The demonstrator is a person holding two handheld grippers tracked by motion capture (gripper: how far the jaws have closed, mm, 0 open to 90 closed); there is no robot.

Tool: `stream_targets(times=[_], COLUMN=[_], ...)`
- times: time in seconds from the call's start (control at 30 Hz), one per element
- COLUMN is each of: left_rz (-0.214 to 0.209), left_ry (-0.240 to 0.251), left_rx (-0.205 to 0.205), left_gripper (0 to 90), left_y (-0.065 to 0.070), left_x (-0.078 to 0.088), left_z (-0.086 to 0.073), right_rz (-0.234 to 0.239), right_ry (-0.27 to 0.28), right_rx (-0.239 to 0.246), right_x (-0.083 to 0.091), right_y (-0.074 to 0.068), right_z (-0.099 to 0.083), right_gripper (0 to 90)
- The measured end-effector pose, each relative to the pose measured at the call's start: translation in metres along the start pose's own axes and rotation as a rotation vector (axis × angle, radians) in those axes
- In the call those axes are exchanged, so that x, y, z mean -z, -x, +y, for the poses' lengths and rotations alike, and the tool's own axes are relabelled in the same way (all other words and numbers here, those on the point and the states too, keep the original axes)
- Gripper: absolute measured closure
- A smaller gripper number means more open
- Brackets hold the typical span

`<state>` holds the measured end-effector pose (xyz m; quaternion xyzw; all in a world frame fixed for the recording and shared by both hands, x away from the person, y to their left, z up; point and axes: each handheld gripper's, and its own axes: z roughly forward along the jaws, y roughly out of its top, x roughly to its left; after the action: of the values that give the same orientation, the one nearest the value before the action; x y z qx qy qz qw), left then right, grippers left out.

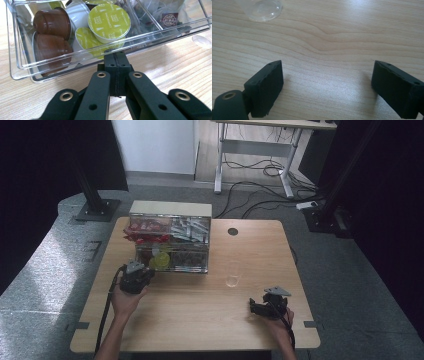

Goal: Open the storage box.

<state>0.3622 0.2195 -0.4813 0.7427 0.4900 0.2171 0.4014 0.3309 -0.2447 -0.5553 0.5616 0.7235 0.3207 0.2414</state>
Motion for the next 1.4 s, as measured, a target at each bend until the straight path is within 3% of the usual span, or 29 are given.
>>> stream_targets(times=[0.57,1.4], left_rz=[-0.018,0.011], left_ry=[0.029,0.063], left_rx=[0.006,-0.011], left_gripper=[90.0,90.0], left_y=[-0.002,-0.004], left_x=[0.001,0.015], left_z=[0.023,0.061], right_rz=[-0.01,-0.012], right_ry=[0.003,0.004], right_rx=[-0.011,-0.013], right_x=[0.001,0.001], right_y=[0.0,0.0], right_z=[-0.001,-0.001], right_gripper=[11.7,12.1])
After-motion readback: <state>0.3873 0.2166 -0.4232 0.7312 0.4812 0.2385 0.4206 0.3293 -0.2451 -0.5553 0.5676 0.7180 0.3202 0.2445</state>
